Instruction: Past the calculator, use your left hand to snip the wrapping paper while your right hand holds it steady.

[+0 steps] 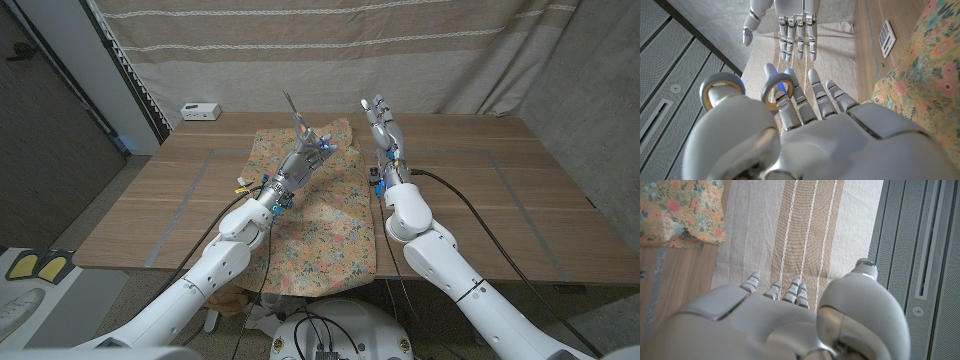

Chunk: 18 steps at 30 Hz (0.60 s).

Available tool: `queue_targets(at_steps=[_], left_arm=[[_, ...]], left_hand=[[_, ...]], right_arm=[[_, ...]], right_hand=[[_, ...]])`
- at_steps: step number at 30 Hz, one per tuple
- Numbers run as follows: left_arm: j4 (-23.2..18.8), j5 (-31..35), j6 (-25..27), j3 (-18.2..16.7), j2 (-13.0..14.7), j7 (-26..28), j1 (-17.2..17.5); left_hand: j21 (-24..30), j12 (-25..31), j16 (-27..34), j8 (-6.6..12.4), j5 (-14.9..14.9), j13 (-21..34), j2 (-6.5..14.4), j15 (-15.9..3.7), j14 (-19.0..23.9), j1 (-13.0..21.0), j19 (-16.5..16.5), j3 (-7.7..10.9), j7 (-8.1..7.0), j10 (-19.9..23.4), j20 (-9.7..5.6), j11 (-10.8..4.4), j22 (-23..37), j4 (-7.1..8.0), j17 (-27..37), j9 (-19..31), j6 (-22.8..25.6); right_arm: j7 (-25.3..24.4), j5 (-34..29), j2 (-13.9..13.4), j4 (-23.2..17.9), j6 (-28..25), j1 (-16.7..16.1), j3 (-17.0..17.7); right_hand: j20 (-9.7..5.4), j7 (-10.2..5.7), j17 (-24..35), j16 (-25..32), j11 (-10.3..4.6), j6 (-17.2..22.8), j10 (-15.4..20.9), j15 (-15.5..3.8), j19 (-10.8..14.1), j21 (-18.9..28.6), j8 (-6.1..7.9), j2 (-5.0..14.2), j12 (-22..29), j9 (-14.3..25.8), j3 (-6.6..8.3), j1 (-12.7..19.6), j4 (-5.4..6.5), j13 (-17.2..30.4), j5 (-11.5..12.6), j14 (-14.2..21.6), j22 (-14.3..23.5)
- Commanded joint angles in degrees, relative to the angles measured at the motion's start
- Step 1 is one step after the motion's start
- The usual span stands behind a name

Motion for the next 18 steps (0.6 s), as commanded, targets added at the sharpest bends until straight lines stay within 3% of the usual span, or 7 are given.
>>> queue_targets(at_steps=[1, 18], left_arm=[[1.31, 0.33, 0.48, 0.09, 0.00, 0.38, -0.72], [1.62, 1.39, 0.51, -0.11, 0.31, 0.82, -1.64]], left_hand=[[0.19, 0.66, 0.75, 0.35, -0.53, -0.59, -1.83, -9.26, 1.21, -1.40, 0.64, -0.31, 1.67, 2.29, -0.73, -0.77, 0.12, 0.53, 0.51, 0.20, -0.48], [0.17, 0.57, 1.10, 0.28, -1.94, -2.69, -4.76, -8.50, 1.86, -5.77, 0.67, -0.41, 4.52, 4.63, 0.48, -0.75, 0.22, 1.74, 1.30, 0.24, -0.10]], right_arm=[[-0.85, -1.60, 0.23, -0.52, -0.14, 0.42, 0.07], [-1.17, -3.76, -1.14, -2.64, -2.14, 0.91, 0.68]], right_hand=[[0.29, -0.14, -0.02, 0.19, -0.33, -0.31, -0.41, 0.02, -0.24, 0.25, 0.11, 0.11, -0.09, 0.09, -0.38, -0.45, 0.08, 0.19, -0.26, -0.26, 0.00], [1.33, 0.28, -0.04, 0.02, -0.13, -1.91, -2.24, 0.58, -0.60, 0.12, -0.20, -0.20, -0.60, 0.04, -0.73, -0.84, 0.14, 0.17, -0.32, -0.92, -0.03]])
